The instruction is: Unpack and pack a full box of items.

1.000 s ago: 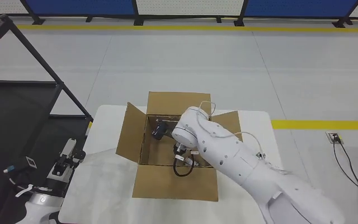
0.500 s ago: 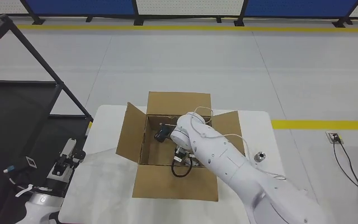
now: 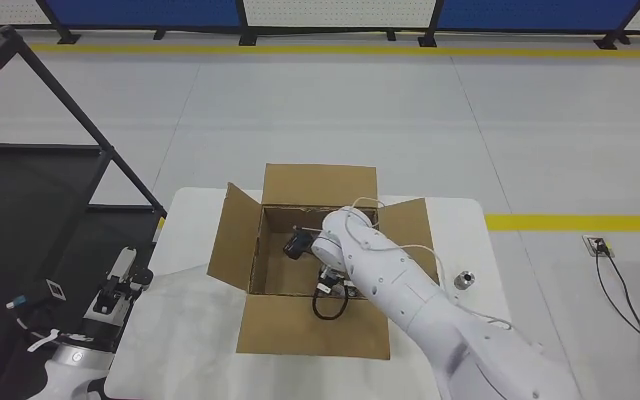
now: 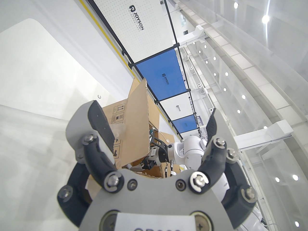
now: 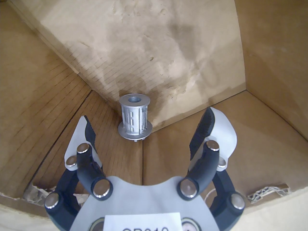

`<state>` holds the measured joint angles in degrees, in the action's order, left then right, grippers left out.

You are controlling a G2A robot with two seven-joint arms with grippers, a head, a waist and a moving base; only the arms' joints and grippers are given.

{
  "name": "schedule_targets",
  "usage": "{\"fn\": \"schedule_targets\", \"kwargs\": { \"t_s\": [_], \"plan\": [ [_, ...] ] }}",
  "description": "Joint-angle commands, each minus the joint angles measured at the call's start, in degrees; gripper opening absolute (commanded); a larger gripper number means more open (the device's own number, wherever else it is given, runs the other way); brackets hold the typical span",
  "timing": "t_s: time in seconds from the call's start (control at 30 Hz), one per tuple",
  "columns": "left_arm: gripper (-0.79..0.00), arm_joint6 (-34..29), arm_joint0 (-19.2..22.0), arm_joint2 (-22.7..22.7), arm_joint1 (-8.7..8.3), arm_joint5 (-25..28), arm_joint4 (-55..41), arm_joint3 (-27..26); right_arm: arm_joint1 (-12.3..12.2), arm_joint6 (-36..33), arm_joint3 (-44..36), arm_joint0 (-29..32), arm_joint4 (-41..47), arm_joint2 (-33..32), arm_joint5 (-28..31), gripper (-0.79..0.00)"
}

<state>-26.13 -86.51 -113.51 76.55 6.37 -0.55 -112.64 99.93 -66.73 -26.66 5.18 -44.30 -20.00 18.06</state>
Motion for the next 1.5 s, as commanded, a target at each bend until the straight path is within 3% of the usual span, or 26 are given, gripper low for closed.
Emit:
{"fn": "schedule_targets", "kwargs": {
  "t_s": [0.0, 0.87, 1.03, 1.2, 1.27, 1.37, 1.4, 1.43, 1.47],
  "plan": [
    [0.0, 0.0, 0.0, 0.0, 0.0, 0.0, 0.0, 0.0, 0.4, 0.3, 1.7, 0.0, -0.1, 0.0, 0.6, 0.0],
    [0.0, 0.0, 0.0, 0.0, 0.0, 0.0, 0.0, 0.0, 5.6, 5.3, 15.5, 1.8, -0.7, -0.8, -1.7, 0.0],
    [0.0, 0.0, 0.0, 0.0, 0.0, 0.0, 0.0, 0.0, 5.9, 5.6, 16.9, 2.0, -0.3, -1.4, -2.7, -0.062],
    [0.0, 0.0, 0.0, 0.0, 0.0, 0.0, 0.0, 0.0, 6.0, 5.5, 17.7, 2.0, -0.4, -1.8, -3.4, -0.243],
    [0.0, 0.0, 0.0, 0.0, 0.0, 0.0, 0.0, 0.0, 6.0, 5.6, 17.9, 2.1, -0.5, -1.9, -3.2, -0.391],
    [0.0, 0.0, 0.0, 0.0, 0.0, 0.0, 0.0, 0.0, 5.9, 5.6, 18.2, 2.0, -0.3, -2.2, -2.7, -0.449],
    [0.0, 0.0, 0.0, 0.0, 0.0, 0.0, 0.0, 0.0, 5.9, 5.8, 18.2, 2.0, -0.3, -2.3, -2.7, -0.576],
    [0.0, 0.0, 0.0, 0.0, 0.0, 0.0, 0.0, 0.0, 5.9, 6.0, 18.2, 2.0, -0.3, -2.4, -2.5, -0.597],
    [0.0, 0.0, 0.0, 0.0, 0.0, 0.0, 0.0, 0.0, 5.8, 6.2, 18.2, 2.0, -0.3, -2.5, -2.3, -0.683]
  ]
}}
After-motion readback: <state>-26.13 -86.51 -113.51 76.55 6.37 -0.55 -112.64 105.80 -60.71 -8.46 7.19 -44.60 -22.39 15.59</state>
